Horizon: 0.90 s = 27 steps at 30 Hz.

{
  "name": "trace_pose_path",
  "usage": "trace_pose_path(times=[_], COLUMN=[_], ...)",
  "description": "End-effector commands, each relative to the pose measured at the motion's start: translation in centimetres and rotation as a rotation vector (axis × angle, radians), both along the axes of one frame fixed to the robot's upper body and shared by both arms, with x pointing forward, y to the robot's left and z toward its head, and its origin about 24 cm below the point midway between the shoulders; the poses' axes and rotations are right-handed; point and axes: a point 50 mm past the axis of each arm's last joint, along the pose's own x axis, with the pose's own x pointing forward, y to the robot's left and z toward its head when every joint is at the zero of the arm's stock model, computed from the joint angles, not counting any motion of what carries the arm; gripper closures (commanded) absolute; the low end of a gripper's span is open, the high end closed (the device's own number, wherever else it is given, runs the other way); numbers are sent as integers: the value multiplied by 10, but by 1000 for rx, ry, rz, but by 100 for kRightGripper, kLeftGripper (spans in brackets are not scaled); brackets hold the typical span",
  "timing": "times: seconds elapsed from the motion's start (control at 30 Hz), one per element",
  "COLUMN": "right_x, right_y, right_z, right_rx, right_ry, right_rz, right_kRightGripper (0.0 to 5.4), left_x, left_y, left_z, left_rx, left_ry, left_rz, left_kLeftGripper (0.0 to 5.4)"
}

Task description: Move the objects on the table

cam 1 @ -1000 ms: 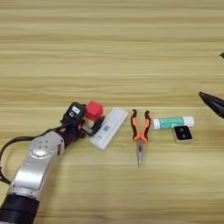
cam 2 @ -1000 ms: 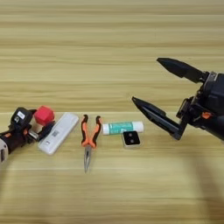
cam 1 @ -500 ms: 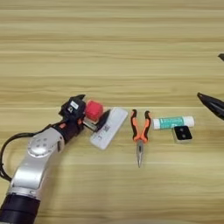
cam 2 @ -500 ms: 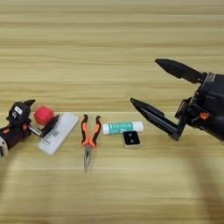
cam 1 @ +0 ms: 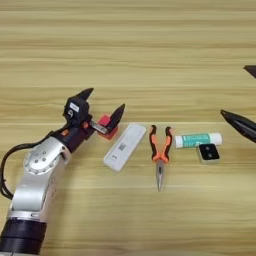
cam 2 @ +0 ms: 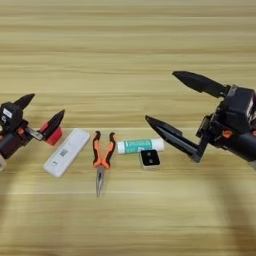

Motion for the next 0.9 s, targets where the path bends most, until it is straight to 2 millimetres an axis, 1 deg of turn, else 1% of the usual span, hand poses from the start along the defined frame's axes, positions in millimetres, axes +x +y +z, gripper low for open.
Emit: trace_pose_path(times=[0.03, 0.13, 0.3, 0.37, 0.53, 0.67, 0.77, 0.9], right_x=[12, 23, 38, 40, 29, 14, 7, -1], right_y=[3, 5, 6, 8, 12, 12, 13, 14], right_z=[-8, -16, -28, -35, -56, -67, -74, -96], right_rx=[-139, -213, -266, -274, -257, -239, -235, -212], right_ry=[11, 44, 105, 132, 208, 247, 275, 357], right_rz=[-29, -37, -58, -58, -69, -71, -80, -117], right_kRightGripper=[0, 0, 0, 0, 0, 0, 0, 0], left_x=[8, 10, 11, 11, 12, 12, 12, 12], left_y=[3, 4, 5, 5, 4, 5, 6, 5], left_z=[1, 0, -1, -1, -1, -1, 0, 0], left_rx=[13, 6, 6, 6, -1, -1, -2, -7], left_ry=[-24, -27, -40, -42, -46, -48, -48, -48], left_rz=[26, 33, 57, 68, 72, 77, 80, 83], left_kLeftGripper=[2, 2, 2, 2, 2, 2, 2, 2])
